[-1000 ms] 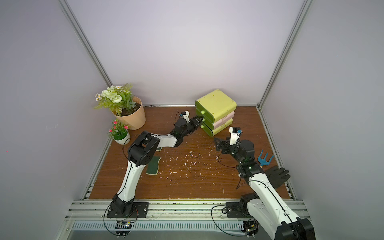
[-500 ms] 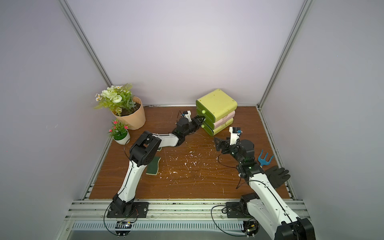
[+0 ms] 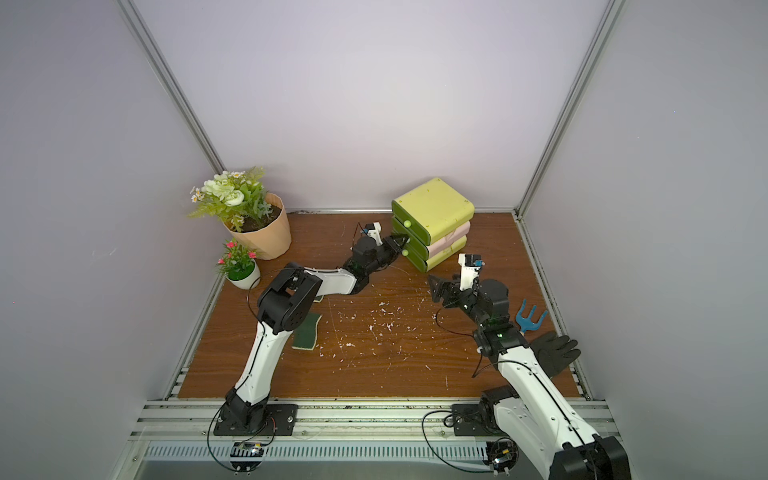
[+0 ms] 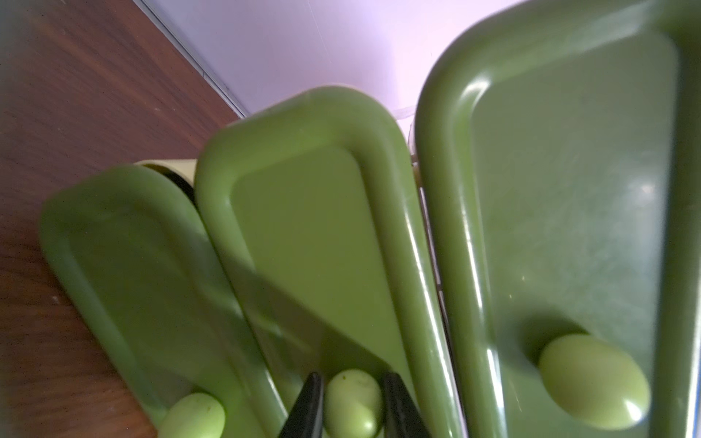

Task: Take the sponge out of the drawer
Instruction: Open the drawer in the storage box.

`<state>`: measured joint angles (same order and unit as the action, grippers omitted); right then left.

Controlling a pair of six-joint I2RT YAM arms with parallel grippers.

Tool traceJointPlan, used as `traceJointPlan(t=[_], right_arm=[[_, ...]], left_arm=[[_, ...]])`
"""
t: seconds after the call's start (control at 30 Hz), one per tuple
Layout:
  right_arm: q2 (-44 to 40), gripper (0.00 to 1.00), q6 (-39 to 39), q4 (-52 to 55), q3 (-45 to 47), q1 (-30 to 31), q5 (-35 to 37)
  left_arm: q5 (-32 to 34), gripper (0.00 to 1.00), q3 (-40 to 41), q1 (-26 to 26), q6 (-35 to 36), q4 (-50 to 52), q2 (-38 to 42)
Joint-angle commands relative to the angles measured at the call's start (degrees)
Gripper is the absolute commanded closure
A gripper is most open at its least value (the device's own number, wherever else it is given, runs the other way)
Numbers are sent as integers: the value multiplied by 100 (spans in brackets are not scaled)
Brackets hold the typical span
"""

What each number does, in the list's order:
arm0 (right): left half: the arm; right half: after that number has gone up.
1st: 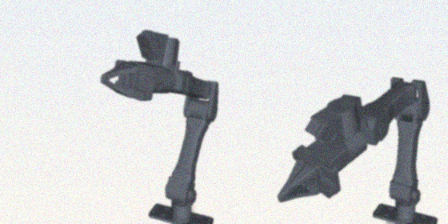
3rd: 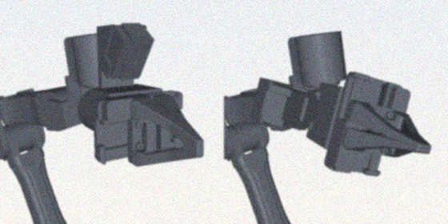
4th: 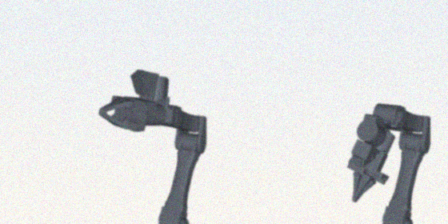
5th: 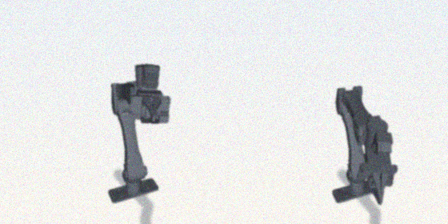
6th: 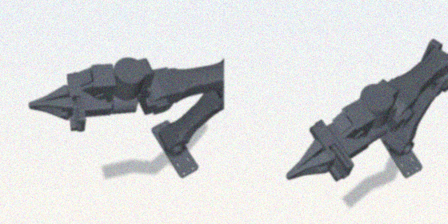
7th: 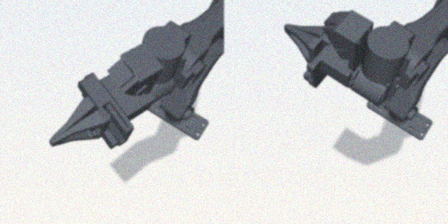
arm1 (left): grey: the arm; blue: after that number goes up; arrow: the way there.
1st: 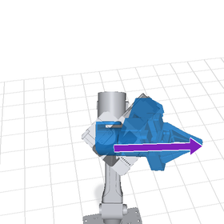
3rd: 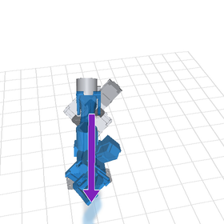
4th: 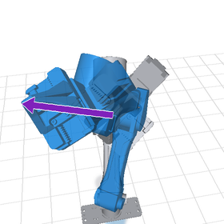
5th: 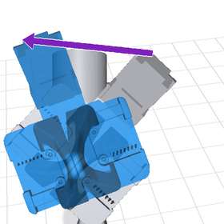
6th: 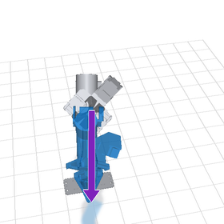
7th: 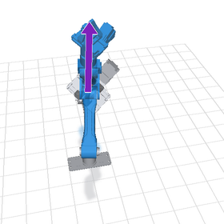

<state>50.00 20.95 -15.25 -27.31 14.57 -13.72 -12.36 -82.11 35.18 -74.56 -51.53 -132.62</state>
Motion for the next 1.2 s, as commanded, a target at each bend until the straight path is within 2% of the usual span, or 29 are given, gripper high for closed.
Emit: traceJointPlan(t=[0.0, 0.47, 1.17], right_arm=[[19, 9, -66, -155, -43, 29, 28], [49, 9, -69, -154, -46, 29, 3], [28, 9, -74, -154, -46, 30, 17]], left_arm=[[76, 83, 182, 22, 246, -64, 325], [65, 83, 745, 24, 504, -258, 833], [167, 80, 2478, 33, 528, -988, 1804]])
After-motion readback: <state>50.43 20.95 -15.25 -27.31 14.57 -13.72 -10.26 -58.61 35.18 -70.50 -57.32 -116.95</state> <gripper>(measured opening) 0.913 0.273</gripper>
